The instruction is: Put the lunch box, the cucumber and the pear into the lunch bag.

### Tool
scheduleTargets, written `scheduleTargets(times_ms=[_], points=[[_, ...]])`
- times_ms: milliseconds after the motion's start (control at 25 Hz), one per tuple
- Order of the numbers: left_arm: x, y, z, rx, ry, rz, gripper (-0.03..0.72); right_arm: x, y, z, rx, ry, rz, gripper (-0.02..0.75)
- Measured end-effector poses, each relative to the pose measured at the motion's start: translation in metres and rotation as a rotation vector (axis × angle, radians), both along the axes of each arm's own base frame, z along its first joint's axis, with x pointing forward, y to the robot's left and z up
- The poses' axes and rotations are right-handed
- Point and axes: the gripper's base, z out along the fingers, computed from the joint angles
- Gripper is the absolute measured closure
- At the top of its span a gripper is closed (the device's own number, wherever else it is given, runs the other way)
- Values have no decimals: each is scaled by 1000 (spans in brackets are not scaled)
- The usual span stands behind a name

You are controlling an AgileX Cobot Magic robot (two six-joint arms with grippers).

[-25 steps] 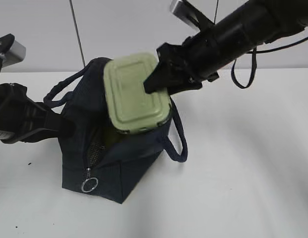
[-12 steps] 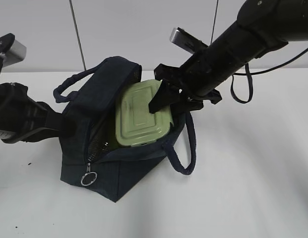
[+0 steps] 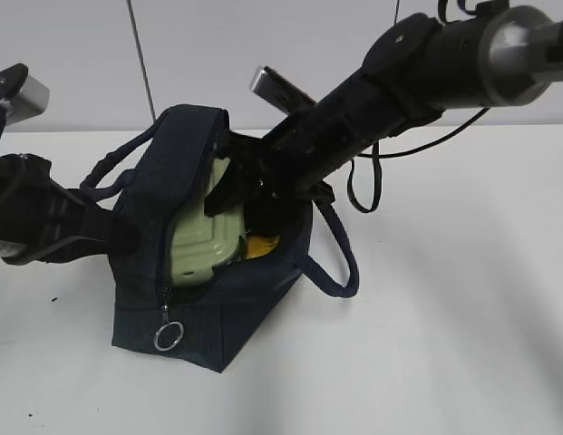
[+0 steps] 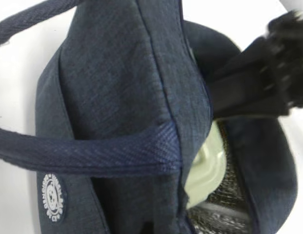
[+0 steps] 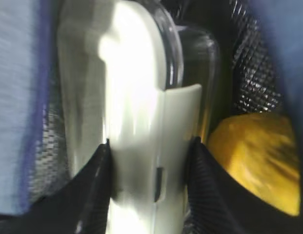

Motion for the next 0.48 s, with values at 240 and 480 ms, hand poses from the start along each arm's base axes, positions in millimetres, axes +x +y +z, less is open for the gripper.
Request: scheduleTargets(times_ms=[240, 480], points=[[-1, -1, 0, -3, 8, -9, 704, 2, 9, 9, -2, -47, 159, 321], [-1, 0, 0, -1, 7, -8, 704, 16, 10, 70, -74, -231, 251, 274]])
